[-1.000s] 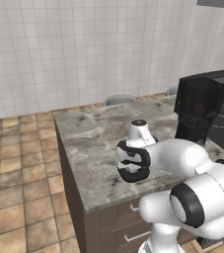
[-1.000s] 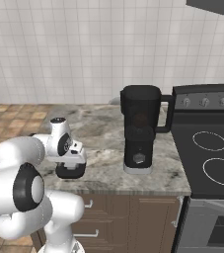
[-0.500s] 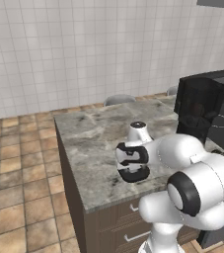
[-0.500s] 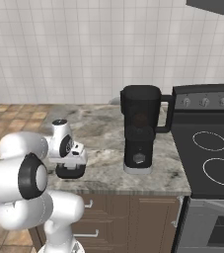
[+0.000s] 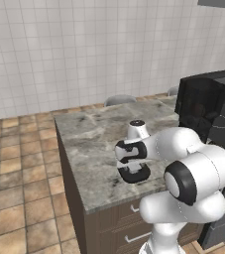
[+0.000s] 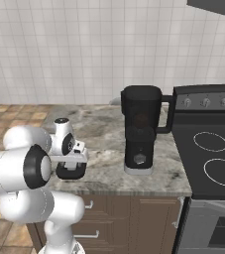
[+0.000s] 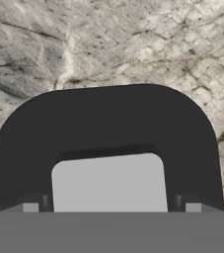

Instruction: Grab the onion and garlic from the fridge, place them in the blender, close the lid, and turn on the blender to create a marinade.

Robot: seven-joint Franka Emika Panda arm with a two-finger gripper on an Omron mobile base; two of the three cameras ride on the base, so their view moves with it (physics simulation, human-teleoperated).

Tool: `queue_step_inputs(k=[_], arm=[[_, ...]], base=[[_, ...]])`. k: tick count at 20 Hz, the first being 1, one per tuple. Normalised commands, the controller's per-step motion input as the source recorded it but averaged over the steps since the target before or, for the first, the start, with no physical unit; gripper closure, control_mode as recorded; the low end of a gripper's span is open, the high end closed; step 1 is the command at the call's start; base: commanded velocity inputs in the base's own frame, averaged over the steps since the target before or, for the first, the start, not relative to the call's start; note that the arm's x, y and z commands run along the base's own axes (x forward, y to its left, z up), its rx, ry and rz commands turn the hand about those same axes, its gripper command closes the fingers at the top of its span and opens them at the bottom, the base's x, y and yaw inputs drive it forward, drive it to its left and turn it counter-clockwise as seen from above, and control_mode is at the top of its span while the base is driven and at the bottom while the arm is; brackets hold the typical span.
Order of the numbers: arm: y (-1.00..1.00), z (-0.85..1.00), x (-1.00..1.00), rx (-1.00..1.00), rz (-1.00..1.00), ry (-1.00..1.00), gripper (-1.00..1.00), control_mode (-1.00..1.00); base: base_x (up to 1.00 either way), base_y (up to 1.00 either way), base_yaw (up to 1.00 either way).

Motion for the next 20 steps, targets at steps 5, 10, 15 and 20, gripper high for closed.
queue_step_inputs(k=[5,10,15,20], arm=[[0.08,-0.46,0.0,0.0,0.01,0.0,-1.0,-1.0],[0.17,-0.55,0.0,-0.01,0.01,0.0,-1.0,-1.0],[0.16,-0.56,-0.01,0.0,0.0,0.0,1.0,-1.0],[0.02,-0.12,-0.15,0.01,0.0,0.0,1.0,-1.0]], base=[[0.0,0.0,0.0],[0.0,0.0,0.0],[0.0,0.0,0.0],[0.0,0.0,0.0]])
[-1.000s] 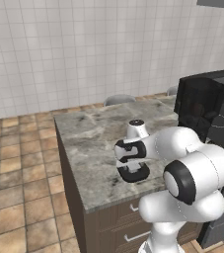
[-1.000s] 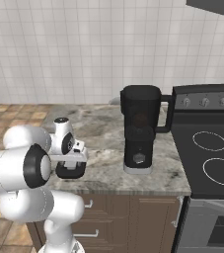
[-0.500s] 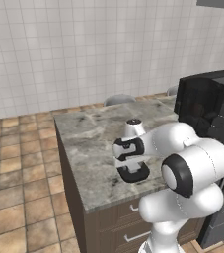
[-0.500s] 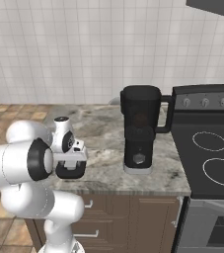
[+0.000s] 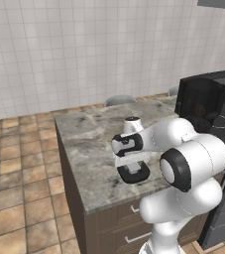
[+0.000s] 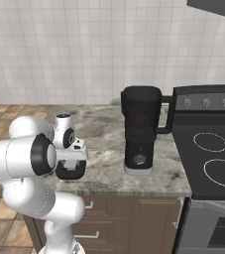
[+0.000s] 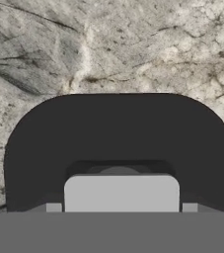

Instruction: Grab the onion and garlic from the fridge, place them in the blender, close the lid, and turn on the blender to create a marinade.

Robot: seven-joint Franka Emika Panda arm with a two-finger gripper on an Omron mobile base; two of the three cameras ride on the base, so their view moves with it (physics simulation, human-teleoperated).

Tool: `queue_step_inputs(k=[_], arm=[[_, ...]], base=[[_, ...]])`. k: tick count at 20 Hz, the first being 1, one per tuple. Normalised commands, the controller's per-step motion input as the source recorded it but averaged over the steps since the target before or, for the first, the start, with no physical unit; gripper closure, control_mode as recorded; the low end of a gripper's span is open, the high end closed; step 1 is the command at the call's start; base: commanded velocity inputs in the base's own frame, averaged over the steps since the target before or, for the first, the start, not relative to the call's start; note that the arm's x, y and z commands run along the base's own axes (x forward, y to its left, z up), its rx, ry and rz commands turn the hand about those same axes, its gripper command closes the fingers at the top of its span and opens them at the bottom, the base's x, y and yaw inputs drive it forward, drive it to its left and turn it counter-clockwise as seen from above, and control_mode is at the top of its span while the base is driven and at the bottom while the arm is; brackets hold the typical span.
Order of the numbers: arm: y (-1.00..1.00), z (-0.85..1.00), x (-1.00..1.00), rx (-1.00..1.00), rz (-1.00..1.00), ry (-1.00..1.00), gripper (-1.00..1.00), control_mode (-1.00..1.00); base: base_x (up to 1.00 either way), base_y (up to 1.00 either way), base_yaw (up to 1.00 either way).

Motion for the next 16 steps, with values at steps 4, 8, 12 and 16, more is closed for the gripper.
queue_step_inputs(k=[4,8,12,16], arm=[[-0.17,0.0,-0.18,0.06,0.02,-0.02,1.0,-1.0],[-0.3,-0.1,-0.24,0.08,0.02,-0.05,1.0,-1.0],[-0.13,-0.13,-0.13,0.02,0.0,-0.04,1.0,-1.0],[0.0,-0.03,-0.03,0.0,0.0,-0.02,1.0,-1.0]], base=[[0.0,0.0,0.0],[0.0,0.0,0.0],[0.0,0.0,0.0],[0.0,0.0,0.0]])
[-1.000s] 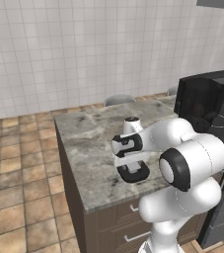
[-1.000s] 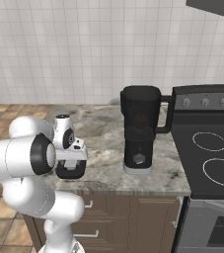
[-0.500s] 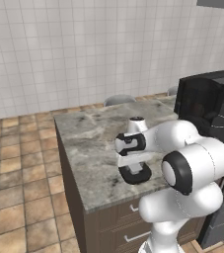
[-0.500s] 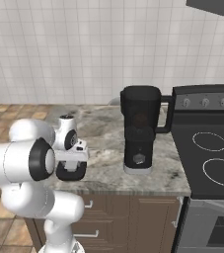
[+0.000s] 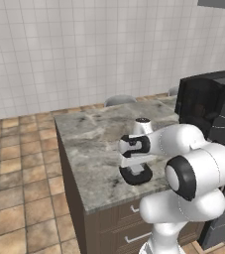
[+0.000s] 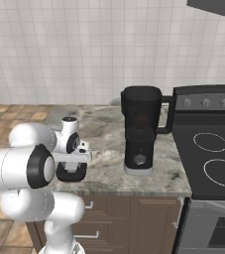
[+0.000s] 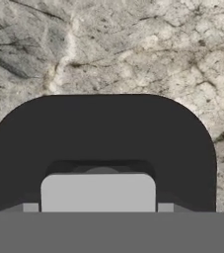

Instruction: Grab the onion and garlic from the fridge, place them in the blender, close the lid, and turn on the blender to create a marinade.

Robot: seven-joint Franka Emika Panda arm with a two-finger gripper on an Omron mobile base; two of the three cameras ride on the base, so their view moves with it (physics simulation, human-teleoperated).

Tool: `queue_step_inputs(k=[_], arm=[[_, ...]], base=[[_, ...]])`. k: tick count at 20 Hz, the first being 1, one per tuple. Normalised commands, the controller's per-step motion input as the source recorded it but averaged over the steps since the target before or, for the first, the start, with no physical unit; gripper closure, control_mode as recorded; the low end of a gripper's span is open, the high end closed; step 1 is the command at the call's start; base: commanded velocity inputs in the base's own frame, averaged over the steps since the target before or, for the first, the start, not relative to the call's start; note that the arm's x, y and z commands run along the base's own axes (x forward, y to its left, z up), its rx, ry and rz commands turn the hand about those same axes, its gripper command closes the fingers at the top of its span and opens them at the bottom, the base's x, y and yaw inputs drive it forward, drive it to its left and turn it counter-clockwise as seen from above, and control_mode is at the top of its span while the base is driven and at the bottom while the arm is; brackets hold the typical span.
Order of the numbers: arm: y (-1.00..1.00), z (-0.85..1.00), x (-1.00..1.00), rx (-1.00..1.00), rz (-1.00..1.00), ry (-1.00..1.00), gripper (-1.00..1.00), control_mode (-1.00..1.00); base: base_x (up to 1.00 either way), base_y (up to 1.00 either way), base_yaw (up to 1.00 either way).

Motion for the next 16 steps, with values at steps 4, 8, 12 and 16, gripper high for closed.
queue_step_inputs(k=[4,8,12,16], arm=[[-0.13,0.82,-0.38,-0.05,0.0,-0.21,1.0,-1.0],[-0.26,1.0,-0.55,-0.06,0.0,-0.31,1.0,-1.0],[-0.34,1.0,-0.51,-0.05,0.0,-0.32,1.0,-1.0],[-0.33,1.0,-0.36,-0.06,0.0,-0.28,1.0,-1.0]], base=[[0.0,0.0,0.0],[0.0,0.0,0.0],[0.0,0.0,0.0],[0.0,0.0,0.0]])
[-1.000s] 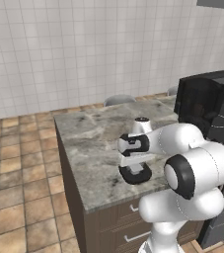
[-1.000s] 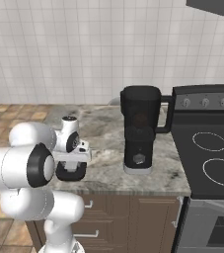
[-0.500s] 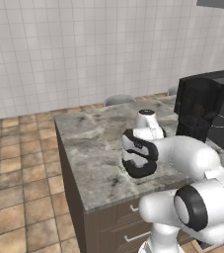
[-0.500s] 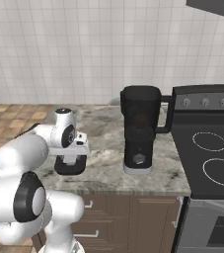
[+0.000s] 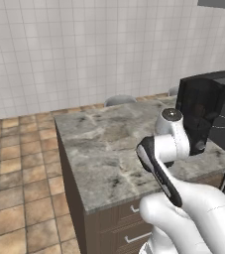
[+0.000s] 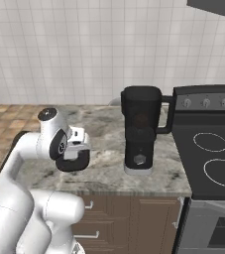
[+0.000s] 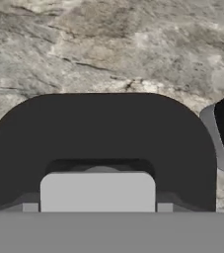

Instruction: Grab the onion and garlic from the fridge, place them in the blender, close the lid, and turn on the blender to create a marinade.

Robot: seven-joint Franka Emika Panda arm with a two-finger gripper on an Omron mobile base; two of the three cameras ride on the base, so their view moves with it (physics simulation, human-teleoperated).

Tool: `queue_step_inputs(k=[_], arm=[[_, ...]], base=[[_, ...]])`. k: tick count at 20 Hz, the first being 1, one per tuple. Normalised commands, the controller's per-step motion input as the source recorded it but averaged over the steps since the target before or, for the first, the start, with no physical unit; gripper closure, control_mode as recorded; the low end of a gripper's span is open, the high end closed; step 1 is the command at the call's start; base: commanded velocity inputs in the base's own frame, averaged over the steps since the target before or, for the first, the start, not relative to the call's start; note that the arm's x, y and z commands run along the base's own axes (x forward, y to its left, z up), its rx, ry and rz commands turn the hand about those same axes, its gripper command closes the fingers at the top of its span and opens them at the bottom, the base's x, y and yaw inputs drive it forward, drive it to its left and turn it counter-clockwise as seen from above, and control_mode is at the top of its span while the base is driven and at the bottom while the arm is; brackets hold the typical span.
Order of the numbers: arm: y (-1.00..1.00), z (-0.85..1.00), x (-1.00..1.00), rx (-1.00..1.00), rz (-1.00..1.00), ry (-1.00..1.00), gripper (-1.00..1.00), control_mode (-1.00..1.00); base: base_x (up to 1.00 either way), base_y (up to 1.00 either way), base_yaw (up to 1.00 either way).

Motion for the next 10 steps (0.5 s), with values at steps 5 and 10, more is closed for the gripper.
queue_step_inputs(k=[5,10], arm=[[-0.38,1.0,-0.16,-0.04,0.0,-0.21,1.0,-1.0],[-0.3,1.0,-0.03,-0.04,0.0,-0.16,1.0,-1.0]], base=[[0.0,0.0,0.0],[0.0,0.0,0.0]])
